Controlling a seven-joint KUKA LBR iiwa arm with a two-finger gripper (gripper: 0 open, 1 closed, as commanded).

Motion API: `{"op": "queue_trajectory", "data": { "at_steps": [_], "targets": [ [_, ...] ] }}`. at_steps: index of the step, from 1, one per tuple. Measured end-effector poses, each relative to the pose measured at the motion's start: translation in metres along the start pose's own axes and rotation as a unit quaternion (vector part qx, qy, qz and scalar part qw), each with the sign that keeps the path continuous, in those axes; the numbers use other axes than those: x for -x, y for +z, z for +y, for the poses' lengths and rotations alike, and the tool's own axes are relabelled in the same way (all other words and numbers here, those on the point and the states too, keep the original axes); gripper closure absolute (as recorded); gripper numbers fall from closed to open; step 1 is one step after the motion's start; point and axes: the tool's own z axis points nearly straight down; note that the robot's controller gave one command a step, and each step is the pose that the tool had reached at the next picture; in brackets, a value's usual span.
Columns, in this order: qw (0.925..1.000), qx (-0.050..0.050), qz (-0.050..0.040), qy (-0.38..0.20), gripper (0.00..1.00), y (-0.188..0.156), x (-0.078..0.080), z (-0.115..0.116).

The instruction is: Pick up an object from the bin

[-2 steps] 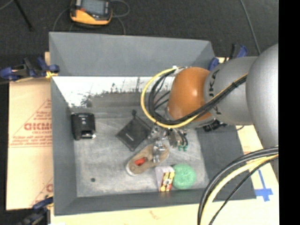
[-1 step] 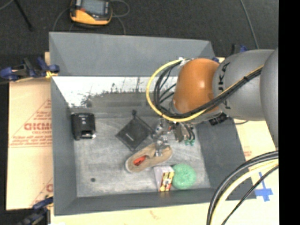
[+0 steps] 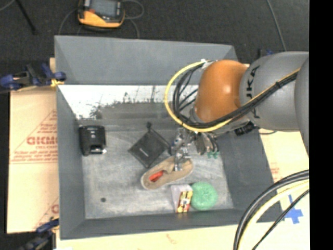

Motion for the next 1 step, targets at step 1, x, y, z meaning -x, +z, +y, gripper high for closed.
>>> {"op": "queue_trajectory", "data": {
  "at_steps": [1],
  "targets": [
    [0.9993, 0.001, -0.0036, -0.037, 0.0, 0.0072, 0.0738, 0.0535]
  ]
}}
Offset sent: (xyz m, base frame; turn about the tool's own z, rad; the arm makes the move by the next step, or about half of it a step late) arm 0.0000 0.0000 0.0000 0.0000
